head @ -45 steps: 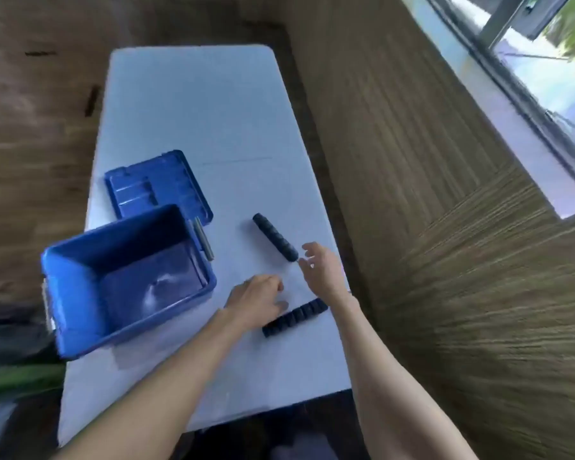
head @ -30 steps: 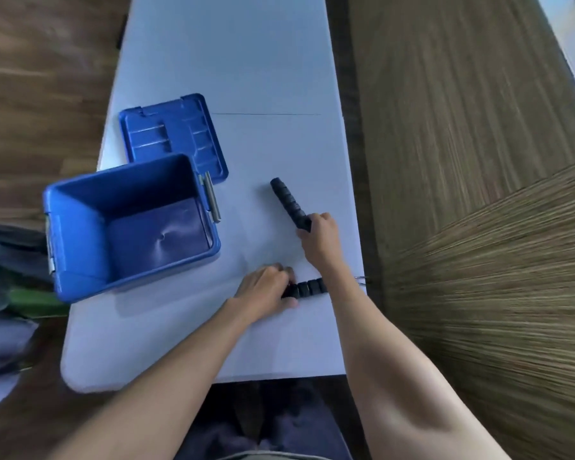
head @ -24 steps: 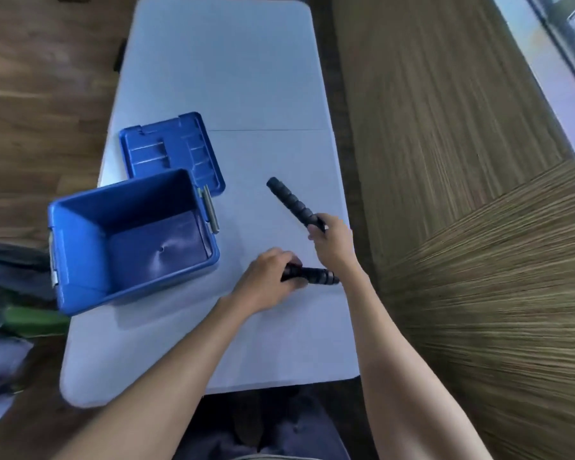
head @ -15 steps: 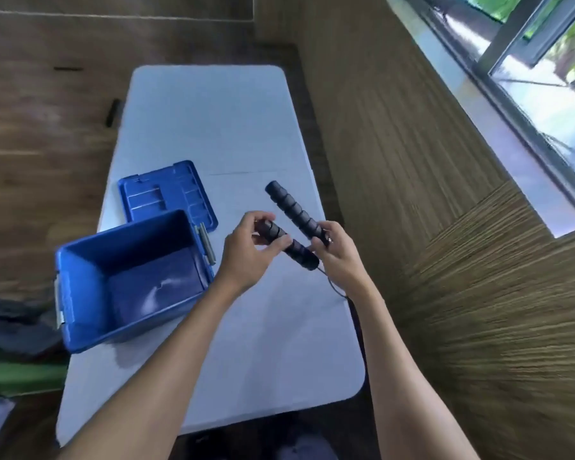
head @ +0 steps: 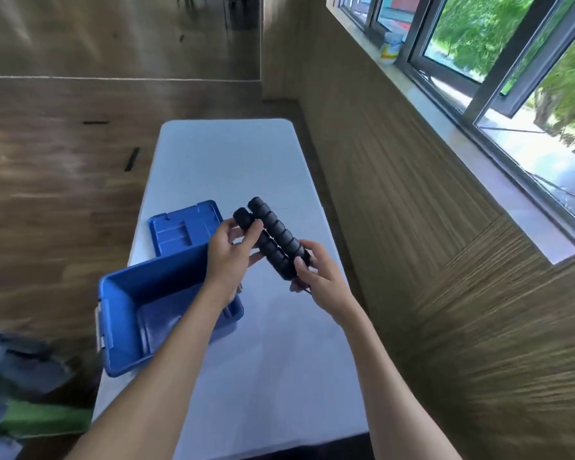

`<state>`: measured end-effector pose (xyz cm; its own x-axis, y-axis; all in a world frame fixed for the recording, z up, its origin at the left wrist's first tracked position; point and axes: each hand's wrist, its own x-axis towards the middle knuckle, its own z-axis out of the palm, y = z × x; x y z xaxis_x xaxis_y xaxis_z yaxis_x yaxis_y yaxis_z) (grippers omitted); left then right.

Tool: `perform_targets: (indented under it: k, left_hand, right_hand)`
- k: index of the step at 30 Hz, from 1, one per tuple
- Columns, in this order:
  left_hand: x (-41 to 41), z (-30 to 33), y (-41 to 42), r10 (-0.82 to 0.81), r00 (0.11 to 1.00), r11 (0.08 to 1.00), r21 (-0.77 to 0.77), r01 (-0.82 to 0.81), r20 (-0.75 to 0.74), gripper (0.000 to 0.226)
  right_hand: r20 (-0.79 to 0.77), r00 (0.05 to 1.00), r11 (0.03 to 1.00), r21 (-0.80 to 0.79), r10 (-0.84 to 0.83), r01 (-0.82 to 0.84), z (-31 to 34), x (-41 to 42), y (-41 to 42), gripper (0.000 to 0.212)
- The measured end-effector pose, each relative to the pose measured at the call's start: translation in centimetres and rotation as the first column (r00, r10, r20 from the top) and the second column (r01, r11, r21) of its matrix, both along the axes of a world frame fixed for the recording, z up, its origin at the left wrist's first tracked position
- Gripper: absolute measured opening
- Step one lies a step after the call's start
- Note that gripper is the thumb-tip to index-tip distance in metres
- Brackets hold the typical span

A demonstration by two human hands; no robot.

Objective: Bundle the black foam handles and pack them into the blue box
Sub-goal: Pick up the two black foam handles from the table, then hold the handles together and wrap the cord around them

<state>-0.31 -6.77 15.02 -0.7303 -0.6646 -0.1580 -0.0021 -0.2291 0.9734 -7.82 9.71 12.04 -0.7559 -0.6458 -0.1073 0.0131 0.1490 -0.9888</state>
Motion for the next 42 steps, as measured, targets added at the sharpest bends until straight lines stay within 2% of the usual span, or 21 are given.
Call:
perform_targets:
  k: [5,8,12,14,16,18,20,22,24,26,30,33,35,37,39,42]
  left_hand:
    - [0.9,0.5,-1.1,0.004,1.0,1.0,-0.006,-0.004,-0.02,0.043]
    - [1.4,0.7,-1.5,0.012,1.0,0.998,-0.067,-0.014,-0.025,0.046]
    - [2.0,0.6,-2.4,0.008,1.0,0.992,-0.123,-0.006,0.014,0.055]
    - [2.0,0.1,-3.1,0.029,0.997,0.954,-0.301,-0.008,0.068,0.061]
    - [2.2,-0.2,-3.6,0.032,0.994,0.828,-0.56,0.031,0.102,0.068]
    - [2.7,0.0,-3.9,-0.012,0.991,0.696,-0.711,0.102,0.13,0.078]
    - [3.0,0.4,-4.3,-0.051,0.97,0.504,-0.833,0.229,0.236,0.094]
    - [3.2,0.6,-4.7,-0.033,0.916,0.252,-0.884,0.394,0.399,0.11]
    - [3.3,0.6,-4.8,0.016,0.851,0.078,-0.849,0.523,0.526,0.12]
    - [3.2,0.2,-4.6,0.05,0.835,-0.016,-0.836,0.549,0.548,0.109]
    - [3.1,-1.0,-4.6,0.091,0.865,-0.128,-0.856,0.501,0.493,0.049]
    - [3.4,-1.1,-4.2,0.083,0.842,-0.171,-0.824,0.539,0.533,0.042]
    - [3.6,-1.1,-3.8,0.07,0.823,-0.181,-0.805,0.565,0.563,0.045]
    - [3.7,-1.0,-3.6,0.035,0.803,-0.101,-0.797,0.595,0.595,0.043]
    - [3.9,-1.0,-3.6,-0.031,0.776,0.068,-0.773,0.63,0.63,0.044]
    - [4.4,-1.1,-4.0,-0.193,0.765,0.441,-0.642,0.627,0.615,0.045]
  right_hand:
    - [0.034,0.999,1.0,0.0,-0.012,0.012,0.6,1.2,-1.2,0.027]
    - [-0.034,0.999,0.999,0.039,-0.026,0.027,0.6,1.2,-1.7,0.026]
    - [-0.118,0.993,0.995,0.099,-0.001,0.012,0.5,1.5,-2.0,0.035]
    - [-0.105,0.994,0.995,0.1,0.012,-0.001,0.6,1.8,-2.1,0.035]
    - [-0.098,0.995,0.995,0.098,0.016,-0.007,0.7,2.0,-2.3,0.035]
    - [-0.098,0.995,0.995,0.101,0.014,-0.004,0.6,2.0,-2.3,0.035]
    - [-0.105,0.994,0.993,0.116,0.025,-0.013,0.7,1.7,-2.3,0.033]
    - [-0.112,0.993,0.989,0.148,0.044,-0.027,0.9,1.3,-2.1,0.03]
    - [-0.114,0.991,0.984,0.169,0.067,-0.047,1.2,1.0,-2.0,0.03]
    - [-0.109,0.99,0.979,0.192,0.092,-0.07,1.5,0.8,-2.0,0.032]
    - [-0.097,0.985,0.972,0.203,0.14,-0.118,1.8,0.8,-1.9,0.032]
    - [-0.096,0.981,0.963,0.226,0.169,-0.144,2.3,0.7,-1.8,0.032]
    - [-0.112,0.976,0.957,0.246,0.187,-0.155,2.6,0.6,-1.8,0.032]
    - [-0.116,0.975,0.959,0.238,0.187,-0.156,2.8,0.4,-1.9,0.028]
    - [-0.086,0.986,0.976,0.177,0.144,-0.127,3.3,0.5,-2.0,0.026]
    - [-0.134,0.99,0.998,0.062,0.032,-0.023,4.4,0.3,-2.3,0.026]
